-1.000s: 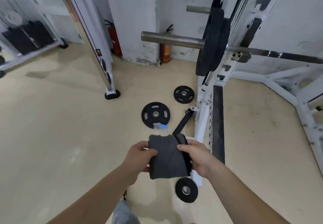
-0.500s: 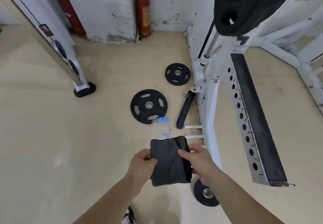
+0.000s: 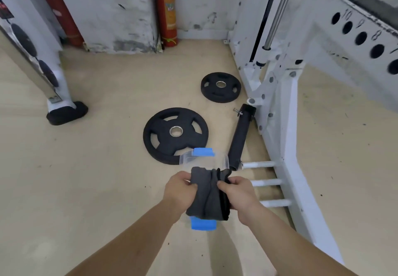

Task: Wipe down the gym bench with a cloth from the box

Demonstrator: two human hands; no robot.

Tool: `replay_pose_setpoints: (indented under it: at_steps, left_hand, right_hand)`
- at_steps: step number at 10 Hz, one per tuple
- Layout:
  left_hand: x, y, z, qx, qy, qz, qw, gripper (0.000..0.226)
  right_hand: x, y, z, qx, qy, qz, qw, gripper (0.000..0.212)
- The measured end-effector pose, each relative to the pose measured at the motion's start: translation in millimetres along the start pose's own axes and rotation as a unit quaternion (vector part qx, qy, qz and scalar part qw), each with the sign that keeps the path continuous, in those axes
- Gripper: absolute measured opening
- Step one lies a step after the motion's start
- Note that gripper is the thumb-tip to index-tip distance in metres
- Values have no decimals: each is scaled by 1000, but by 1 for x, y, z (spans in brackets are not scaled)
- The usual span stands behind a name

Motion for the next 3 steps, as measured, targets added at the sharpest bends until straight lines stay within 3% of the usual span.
replay_pose_setpoints:
  at_steps: [2, 3]
  left_hand:
    - [-1, -17, -17, 1, -43, -4, 999, 37]
    - [5, -8, -4, -21, -90, 14, 996, 30]
  right_hand:
    - [3, -6, 1, 27, 9, -2, 1000, 26]
    - [13, 2, -14, 40, 29, 6, 999, 12]
Point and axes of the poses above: each hand's wrist, its own y-axis away from the middle knuckle, its own x-axis out of the back of the hand, z = x × y, the point moved 9 cm from there along -y, towards the middle knuckle, and after that the axes turned 13 degrees about x, right-handed, at the moved point
